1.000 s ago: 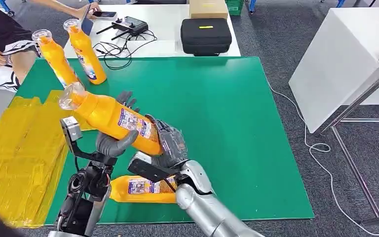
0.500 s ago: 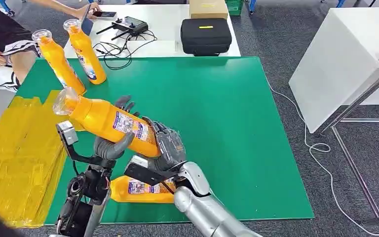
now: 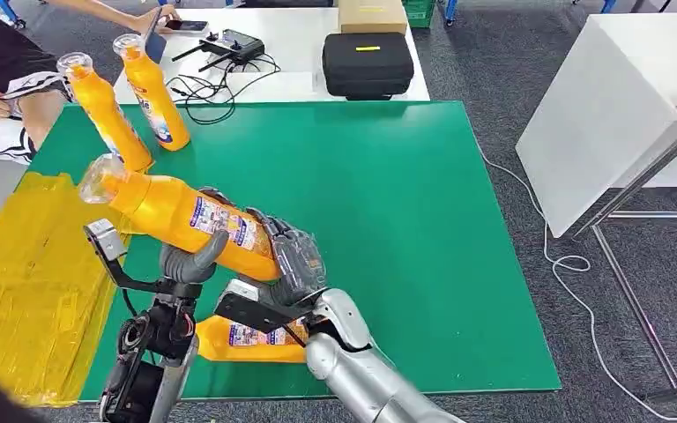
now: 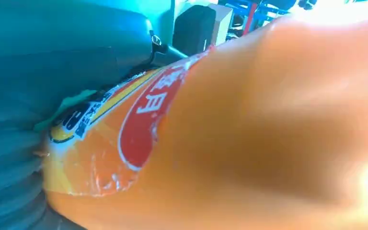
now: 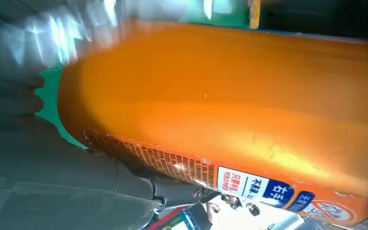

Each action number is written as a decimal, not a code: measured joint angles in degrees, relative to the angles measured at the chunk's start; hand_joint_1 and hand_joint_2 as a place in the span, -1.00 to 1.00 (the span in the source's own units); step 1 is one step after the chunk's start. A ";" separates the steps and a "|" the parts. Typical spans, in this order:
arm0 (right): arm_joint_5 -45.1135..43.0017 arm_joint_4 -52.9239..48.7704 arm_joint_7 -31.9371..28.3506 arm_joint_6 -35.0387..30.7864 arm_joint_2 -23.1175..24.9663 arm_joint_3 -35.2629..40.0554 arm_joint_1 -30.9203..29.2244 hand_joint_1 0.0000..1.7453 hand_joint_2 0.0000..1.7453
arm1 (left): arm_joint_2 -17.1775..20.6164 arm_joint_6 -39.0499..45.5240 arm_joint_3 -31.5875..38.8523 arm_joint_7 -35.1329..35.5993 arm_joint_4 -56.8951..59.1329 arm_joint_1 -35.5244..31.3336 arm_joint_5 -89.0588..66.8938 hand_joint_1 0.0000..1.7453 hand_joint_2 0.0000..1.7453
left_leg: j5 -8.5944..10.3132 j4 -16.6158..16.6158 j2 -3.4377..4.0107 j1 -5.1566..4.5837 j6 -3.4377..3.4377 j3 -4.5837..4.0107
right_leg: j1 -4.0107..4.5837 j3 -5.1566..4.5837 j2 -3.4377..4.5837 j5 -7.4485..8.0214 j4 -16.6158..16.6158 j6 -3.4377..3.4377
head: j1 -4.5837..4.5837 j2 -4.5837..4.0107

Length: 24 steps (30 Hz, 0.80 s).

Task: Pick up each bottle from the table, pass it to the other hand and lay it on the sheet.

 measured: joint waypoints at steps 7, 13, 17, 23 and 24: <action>-3.68 -0.09 -3.75 -1.07 -0.11 -0.98 -0.06 -1.00 1.00 | -0.04 4.16 -0.07 -1.09 -2.47 0.51 -1.16 1.00 1.00 | 0.00 0.00 0.00 0.00 0.00 0.00 | 0.00 0.00 0.00 0.00 0.00 0.00 | 0.02 0.00; -10.71 -7.52 -7.74 0.28 -2.40 -6.29 2.25 -1.00 1.00 | 1.71 35.54 0.11 -6.89 -10.24 -0.73 -34.35 1.00 1.00 | 0.00 0.00 -0.02 0.01 0.00 0.00 | 0.00 0.00 -0.01 0.00 0.01 0.00 | 0.02 0.00; -10.95 -17.95 -7.19 1.22 -4.56 -8.43 6.54 -1.00 1.00 | 4.95 44.79 0.35 -5.97 -11.17 -2.59 -52.91 1.00 1.00 | 0.00 0.00 -0.06 0.01 0.00 -0.01 | 0.00 0.03 -0.05 0.00 0.01 0.00 | 0.02 0.00; -11.35 -30.74 -5.92 2.41 -7.74 -10.89 11.88 -1.00 1.00 | 10.76 52.16 1.18 -3.12 -5.39 -5.60 -68.28 1.00 1.00 | 0.00 0.00 0.01 0.00 0.00 0.04 | 0.01 0.01 0.00 0.00 0.00 0.00 | 0.00 0.00; -12.05 -32.71 -5.92 3.08 -8.35 -11.19 12.78 -1.00 1.00 | 11.76 53.49 1.18 -1.81 -3.47 -6.30 -73.17 1.00 1.00 | 0.01 0.00 -0.05 0.00 -0.01 0.04 | 0.01 0.02 -0.03 0.00 0.00 0.00 | 0.02 0.00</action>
